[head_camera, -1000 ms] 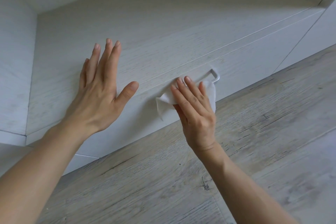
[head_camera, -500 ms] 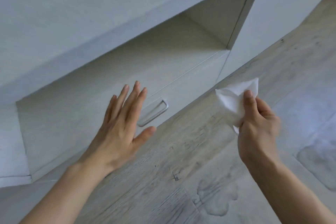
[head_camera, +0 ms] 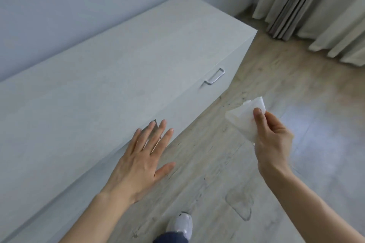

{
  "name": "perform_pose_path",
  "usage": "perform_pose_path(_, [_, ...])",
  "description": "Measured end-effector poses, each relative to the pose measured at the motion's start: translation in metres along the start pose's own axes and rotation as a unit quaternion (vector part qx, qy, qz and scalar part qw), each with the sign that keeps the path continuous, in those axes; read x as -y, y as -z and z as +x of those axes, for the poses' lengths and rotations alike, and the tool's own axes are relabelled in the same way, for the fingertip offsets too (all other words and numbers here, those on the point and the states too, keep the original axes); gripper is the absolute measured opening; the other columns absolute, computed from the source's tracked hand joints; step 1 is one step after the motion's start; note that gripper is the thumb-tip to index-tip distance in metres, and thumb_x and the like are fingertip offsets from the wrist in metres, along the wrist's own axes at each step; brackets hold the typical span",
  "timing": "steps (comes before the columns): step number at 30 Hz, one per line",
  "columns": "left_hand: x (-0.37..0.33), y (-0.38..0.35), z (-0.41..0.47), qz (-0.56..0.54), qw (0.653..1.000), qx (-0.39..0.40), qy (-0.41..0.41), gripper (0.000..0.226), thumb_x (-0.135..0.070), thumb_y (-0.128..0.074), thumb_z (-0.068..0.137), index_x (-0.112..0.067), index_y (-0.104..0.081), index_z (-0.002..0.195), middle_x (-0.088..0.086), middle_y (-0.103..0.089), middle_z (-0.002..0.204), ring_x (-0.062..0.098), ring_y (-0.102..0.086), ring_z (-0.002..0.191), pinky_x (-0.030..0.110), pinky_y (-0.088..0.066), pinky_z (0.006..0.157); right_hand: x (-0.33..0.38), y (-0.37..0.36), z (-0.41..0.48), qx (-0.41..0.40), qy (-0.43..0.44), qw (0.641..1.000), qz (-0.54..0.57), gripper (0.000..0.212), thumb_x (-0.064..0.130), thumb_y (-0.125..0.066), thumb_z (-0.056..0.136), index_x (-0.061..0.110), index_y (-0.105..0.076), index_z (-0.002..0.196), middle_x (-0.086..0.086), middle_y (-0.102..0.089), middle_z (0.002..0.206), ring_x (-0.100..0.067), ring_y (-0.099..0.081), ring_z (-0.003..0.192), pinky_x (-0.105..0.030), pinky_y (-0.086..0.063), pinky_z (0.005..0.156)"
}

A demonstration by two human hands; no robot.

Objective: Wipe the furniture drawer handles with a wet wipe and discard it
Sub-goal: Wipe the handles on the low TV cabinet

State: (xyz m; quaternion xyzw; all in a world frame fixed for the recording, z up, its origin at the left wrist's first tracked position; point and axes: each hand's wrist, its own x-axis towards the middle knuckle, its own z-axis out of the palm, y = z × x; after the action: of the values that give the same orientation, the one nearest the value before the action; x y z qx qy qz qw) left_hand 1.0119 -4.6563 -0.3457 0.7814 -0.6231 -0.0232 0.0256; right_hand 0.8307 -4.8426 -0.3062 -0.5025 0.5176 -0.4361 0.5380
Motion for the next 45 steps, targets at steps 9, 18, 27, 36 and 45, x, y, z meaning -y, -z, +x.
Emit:
perform_pose_path(9, [-0.007,-0.029,0.138,0.022,0.997,-0.029,0.066,0.067,-0.057,-0.014,0.097,-0.015,-0.017,0.149,0.008,-0.018,0.156,0.025,-0.012,0.143,0.039,-0.008,0.113,-0.013,-0.023,0.170,0.011,0.002,0.998,-0.064,0.028,0.029,-0.057,0.095,0.023,-0.065,0.069,-0.001,-0.049,0.068,-0.003,-0.038,0.055,-0.010,-0.031,0.045])
perform_pose_path(18, [-0.019,-0.103,0.238,0.057,0.984,-0.081,0.149,0.072,-0.060,-0.012,0.096,-0.012,-0.014,0.150,0.010,-0.014,0.156,0.024,-0.009,0.144,0.038,-0.006,0.115,-0.109,-0.087,0.277,0.140,0.221,0.958,-0.117,0.024,0.020,-0.059,0.094,0.015,-0.066,0.117,0.013,-0.060,0.116,0.003,-0.055,0.109,-0.014,-0.044,0.095])
perform_pose_path(27, [-0.007,-0.152,0.257,0.174,0.921,-0.312,0.158,0.072,-0.057,-0.012,0.096,-0.007,-0.036,0.142,0.013,-0.039,0.145,0.030,-0.034,0.134,0.048,-0.035,0.099,-0.231,-0.120,0.327,0.176,0.655,0.731,-0.075,0.030,0.023,-0.047,0.100,0.000,-0.064,0.110,-0.009,-0.060,0.119,-0.024,-0.056,0.117,-0.042,-0.041,0.107])
perform_pose_path(36, [0.010,-0.168,0.261,0.196,0.901,-0.363,0.135,0.071,-0.060,-0.011,0.094,-0.014,-0.033,0.144,0.009,-0.033,0.147,0.032,-0.031,0.136,0.058,-0.030,0.105,-0.237,-0.143,0.316,0.125,0.624,0.765,0.095,0.016,0.015,-0.069,0.085,0.000,-0.073,0.079,-0.009,-0.069,0.082,-0.022,-0.066,0.084,-0.040,-0.046,0.097])
perform_pose_path(45, [0.001,-0.164,0.261,0.224,0.890,-0.364,0.157,0.066,-0.053,-0.015,0.098,-0.010,-0.040,0.140,0.011,-0.040,0.144,0.031,-0.035,0.134,0.054,-0.033,0.103,-0.244,-0.159,0.303,0.126,0.648,0.747,0.072,0.014,0.015,-0.072,0.083,0.003,-0.074,0.090,-0.009,-0.071,0.092,-0.022,-0.064,0.093,-0.040,-0.040,0.103])
